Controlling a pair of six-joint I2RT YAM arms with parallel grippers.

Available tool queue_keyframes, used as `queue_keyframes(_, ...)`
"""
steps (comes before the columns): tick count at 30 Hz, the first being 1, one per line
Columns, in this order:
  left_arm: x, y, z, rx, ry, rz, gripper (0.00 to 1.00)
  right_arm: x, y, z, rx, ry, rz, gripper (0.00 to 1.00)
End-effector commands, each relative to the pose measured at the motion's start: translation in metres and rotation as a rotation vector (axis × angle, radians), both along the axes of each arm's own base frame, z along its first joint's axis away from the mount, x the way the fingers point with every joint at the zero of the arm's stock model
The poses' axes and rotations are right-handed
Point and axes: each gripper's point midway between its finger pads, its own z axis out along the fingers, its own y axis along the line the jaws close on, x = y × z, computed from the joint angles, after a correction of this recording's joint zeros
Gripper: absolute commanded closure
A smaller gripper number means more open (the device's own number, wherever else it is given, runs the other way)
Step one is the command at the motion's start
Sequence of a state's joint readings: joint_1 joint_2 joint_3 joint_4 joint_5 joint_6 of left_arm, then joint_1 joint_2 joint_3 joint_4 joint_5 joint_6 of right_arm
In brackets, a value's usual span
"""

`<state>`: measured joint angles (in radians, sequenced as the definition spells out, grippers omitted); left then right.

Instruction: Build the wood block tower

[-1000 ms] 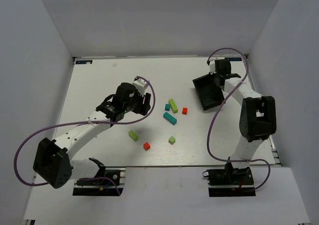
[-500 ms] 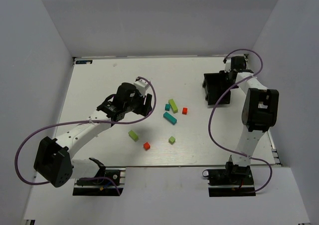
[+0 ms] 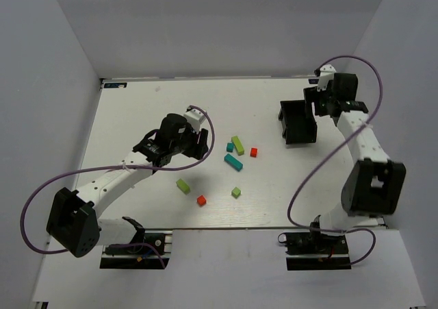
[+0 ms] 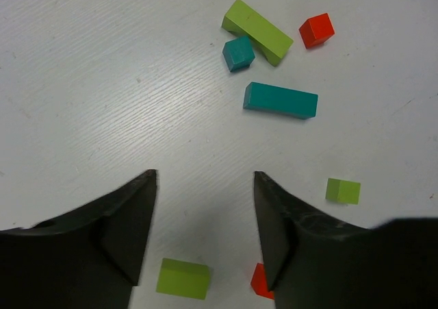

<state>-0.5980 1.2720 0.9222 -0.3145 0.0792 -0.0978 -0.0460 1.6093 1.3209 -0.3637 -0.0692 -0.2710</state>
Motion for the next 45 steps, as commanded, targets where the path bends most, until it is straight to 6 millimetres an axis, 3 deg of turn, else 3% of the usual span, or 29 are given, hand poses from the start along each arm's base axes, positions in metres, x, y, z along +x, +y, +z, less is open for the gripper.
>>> queue_keyframes(1,-0.002,-0.002,0.01,-0.013,-0.02,-0.012,0.37,-0.016,0.054,0.072,0.03,-0.259,0.293,0.27)
queue_keyframes(2,-0.004,-0.003,0.01,-0.019,-0.016,-0.022,0.45,-0.025,0.06,0.061,0.048,-0.239,0.33,0.41)
queue_keyframes(3,-0.004,-0.004,0.01,-0.017,-0.018,-0.034,0.55,-0.033,0.082,0.061,0.071,-0.233,0.404,0.49)
queue_keyframes(4,-0.006,-0.006,0.011,-0.022,-0.014,-0.043,0.78,-0.048,0.113,0.057,0.101,-0.221,0.534,0.58)
queue_keyframes(5,-0.006,-0.006,0.011,-0.022,-0.014,-0.043,0.87,-0.055,0.126,0.05,0.127,-0.196,0.585,0.81)
queue_keyframes(6,-0.006,-0.006,0.011,-0.022,-0.014,-0.043,0.92,-0.062,0.144,0.04,0.123,-0.166,0.65,0.88)
queue_keyframes(8,-0.006,-0.006,0.011,-0.022,-0.014,-0.043,0.91,-0.078,0.179,0.023,0.139,-0.102,0.746,0.99)
queue_keyframes(9,-0.006,-0.006,0.011,-0.022,-0.014,-0.043,0.87,-0.079,0.186,0.014,0.143,-0.071,0.758,0.99)
queue_keyframes(10,-0.001,-0.003,0.014,-0.016,-0.03,-0.023,0.66,-0.08,0.193,0.01,0.149,-0.054,0.766,0.97)
queue_keyframes(11,-0.002,-0.003,0.018,-0.023,-0.04,-0.023,0.54,-0.085,0.208,-0.008,0.153,0.0,0.782,0.92)
queue_keyframes(12,-0.002,0.0,0.017,-0.01,-0.037,-0.011,0.47,-0.084,0.214,-0.006,0.155,0.002,0.789,0.74)
queue_keyframes(13,0.0,0.003,0.02,-0.008,-0.052,0.005,0.4,-0.085,0.219,-0.011,0.162,0.021,0.784,0.65)
queue_keyframes(14,0.0,0.003,0.02,-0.015,-0.046,0.011,0.38,-0.087,0.23,-0.025,0.15,0.062,0.788,0.59)
queue_keyframes(16,0.001,0.007,0.029,-0.018,-0.073,0.03,0.34,-0.089,0.241,-0.032,0.144,0.083,0.791,0.44)
queue_keyframes(19,0.0,0.007,0.041,-0.041,-0.106,0.031,0.34,-0.088,0.254,-0.049,0.097,0.109,0.787,0.37)
queue_keyframes(24,0.002,0.01,0.041,-0.041,-0.106,0.04,0.33,-0.093,0.274,-0.071,0.032,0.155,0.809,0.32)
queue_keyframes(27,0.001,0.009,0.041,-0.045,-0.103,0.032,0.33,-0.085,0.274,-0.094,-0.043,0.191,0.77,0.31)
queue_keyframes(45,-0.001,0.006,0.041,-0.053,-0.098,0.017,0.33,-0.079,0.281,-0.126,-0.094,0.249,0.748,0.33)
